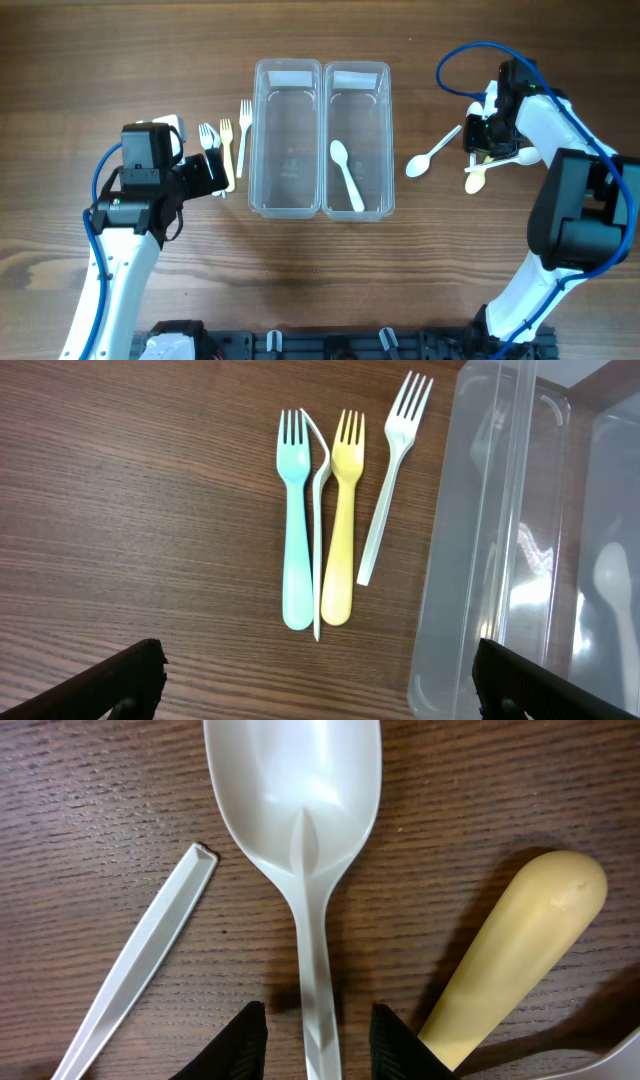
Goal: Pack container
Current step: 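Return the right gripper to the spoons and grasp another white spoon, then place the white spoon into the right tray and open the gripper, then grasp a white spoon lying across the yellow spoon with the right gripper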
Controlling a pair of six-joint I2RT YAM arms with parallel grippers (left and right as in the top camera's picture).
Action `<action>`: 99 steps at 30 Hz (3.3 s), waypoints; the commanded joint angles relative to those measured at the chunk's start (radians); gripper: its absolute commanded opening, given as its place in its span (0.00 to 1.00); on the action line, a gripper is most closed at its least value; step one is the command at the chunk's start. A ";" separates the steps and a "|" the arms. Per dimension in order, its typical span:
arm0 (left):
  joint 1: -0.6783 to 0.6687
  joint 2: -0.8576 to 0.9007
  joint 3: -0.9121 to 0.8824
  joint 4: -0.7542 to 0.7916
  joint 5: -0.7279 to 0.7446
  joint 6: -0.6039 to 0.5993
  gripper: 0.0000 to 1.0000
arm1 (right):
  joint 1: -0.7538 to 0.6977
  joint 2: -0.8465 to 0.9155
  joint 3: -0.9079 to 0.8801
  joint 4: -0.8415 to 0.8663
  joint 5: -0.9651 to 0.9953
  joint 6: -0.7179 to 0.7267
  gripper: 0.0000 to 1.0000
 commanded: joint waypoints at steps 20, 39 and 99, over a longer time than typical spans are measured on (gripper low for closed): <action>-0.006 0.005 0.020 0.003 -0.010 -0.010 1.00 | 0.016 -0.297 0.012 -0.003 -0.155 0.022 0.04; -0.006 0.005 0.020 0.003 -0.010 -0.010 1.00 | 0.494 -0.355 0.000 0.052 -0.139 0.238 0.11; -0.006 0.005 0.020 0.003 -0.010 -0.010 1.00 | -0.156 -0.050 -0.064 -0.073 -0.073 0.530 0.40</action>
